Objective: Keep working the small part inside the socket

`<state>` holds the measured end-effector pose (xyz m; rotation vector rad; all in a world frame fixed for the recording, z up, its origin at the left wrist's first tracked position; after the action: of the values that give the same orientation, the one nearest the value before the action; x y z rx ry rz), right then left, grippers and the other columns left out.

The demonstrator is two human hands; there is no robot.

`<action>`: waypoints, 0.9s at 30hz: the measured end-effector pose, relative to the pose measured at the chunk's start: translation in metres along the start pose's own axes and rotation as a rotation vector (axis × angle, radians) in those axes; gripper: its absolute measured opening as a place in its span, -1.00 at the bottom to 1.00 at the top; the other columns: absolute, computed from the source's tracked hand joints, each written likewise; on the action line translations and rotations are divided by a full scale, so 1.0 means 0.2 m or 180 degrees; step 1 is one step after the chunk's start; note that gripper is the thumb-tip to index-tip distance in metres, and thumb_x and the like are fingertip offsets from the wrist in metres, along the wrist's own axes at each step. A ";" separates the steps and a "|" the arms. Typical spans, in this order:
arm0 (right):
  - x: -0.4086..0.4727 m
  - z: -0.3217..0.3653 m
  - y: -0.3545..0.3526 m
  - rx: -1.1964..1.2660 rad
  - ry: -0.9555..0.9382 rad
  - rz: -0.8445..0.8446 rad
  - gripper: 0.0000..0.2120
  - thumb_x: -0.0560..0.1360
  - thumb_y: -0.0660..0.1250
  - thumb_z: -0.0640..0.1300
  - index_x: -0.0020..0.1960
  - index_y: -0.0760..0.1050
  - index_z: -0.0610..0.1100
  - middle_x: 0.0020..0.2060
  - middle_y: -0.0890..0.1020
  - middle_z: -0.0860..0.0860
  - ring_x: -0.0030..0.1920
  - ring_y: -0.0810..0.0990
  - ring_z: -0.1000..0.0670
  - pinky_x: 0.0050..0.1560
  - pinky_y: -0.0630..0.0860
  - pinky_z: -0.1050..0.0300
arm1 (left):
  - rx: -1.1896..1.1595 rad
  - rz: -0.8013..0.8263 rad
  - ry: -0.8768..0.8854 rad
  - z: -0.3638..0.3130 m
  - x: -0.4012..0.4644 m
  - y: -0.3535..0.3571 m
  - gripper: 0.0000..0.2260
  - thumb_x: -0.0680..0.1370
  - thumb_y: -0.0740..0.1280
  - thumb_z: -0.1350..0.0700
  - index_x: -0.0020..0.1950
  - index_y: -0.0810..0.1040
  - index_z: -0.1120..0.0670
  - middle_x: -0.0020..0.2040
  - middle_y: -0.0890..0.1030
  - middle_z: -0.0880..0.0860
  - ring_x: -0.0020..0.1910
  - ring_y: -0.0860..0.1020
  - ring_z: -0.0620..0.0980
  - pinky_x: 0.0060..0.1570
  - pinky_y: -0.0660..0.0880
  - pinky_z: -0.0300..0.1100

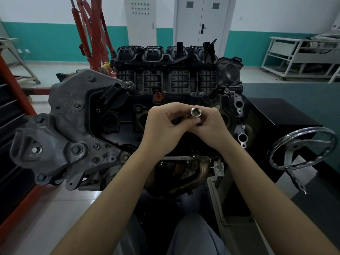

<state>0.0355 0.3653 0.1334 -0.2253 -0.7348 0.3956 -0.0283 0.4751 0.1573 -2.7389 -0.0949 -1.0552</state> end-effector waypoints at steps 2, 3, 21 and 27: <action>0.00 0.00 0.00 -0.0012 -0.0042 -0.0019 -0.73 0.40 0.41 -0.38 0.09 0.59 -0.24 -0.07 0.68 -0.05 0.00 0.67 0.03 0.05 0.54 0.20 | -0.0138 0.0103 -0.0054 0.01 0.00 0.01 -0.75 0.44 0.43 0.40 0.03 0.65 0.13 -0.05 0.70 0.10 -0.01 0.68 0.02 0.09 0.58 -0.04; 0.00 0.01 0.00 -0.0007 -0.0063 -0.0057 -0.74 0.38 0.41 -0.35 0.07 0.61 -0.24 -0.09 0.68 -0.05 -0.02 0.67 0.03 0.02 0.55 0.21 | -0.0188 0.0154 -0.0076 0.01 -0.01 0.01 -0.76 0.45 0.42 0.41 0.05 0.65 0.17 -0.04 0.70 0.13 0.01 0.67 0.04 0.11 0.58 -0.02; 0.00 0.00 -0.02 0.0034 0.0028 -0.0175 -0.80 0.36 0.46 -0.41 -0.06 0.62 -0.23 -0.17 0.69 -0.05 -0.12 0.68 0.06 -0.04 0.56 0.21 | 0.0360 -0.0145 -0.0003 -0.01 0.02 -0.01 -0.83 0.38 0.53 0.28 -0.07 0.68 0.12 -0.14 0.70 -0.01 -0.10 0.66 -0.11 0.00 0.60 -0.11; 0.00 0.00 0.00 0.0006 0.0011 -0.0127 -0.78 0.39 0.41 -0.40 -0.02 0.61 -0.18 -0.17 0.68 -0.03 -0.11 0.67 0.10 -0.04 0.53 0.26 | 0.0010 0.0117 -0.0039 0.00 0.00 0.00 -0.80 0.45 0.42 0.40 0.05 0.65 0.23 -0.04 0.70 0.13 0.02 0.66 0.02 0.11 0.58 0.00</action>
<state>0.0352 0.3653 0.1340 -0.2091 -0.7345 0.3580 -0.0288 0.4746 0.1582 -2.7338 -0.0477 -1.0277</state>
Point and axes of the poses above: each hand's wrist, its own x-axis towards the middle knuckle, its own y-axis out of the palm, z = x × y, the point moved 7 cm from there along x, towards the middle knuckle
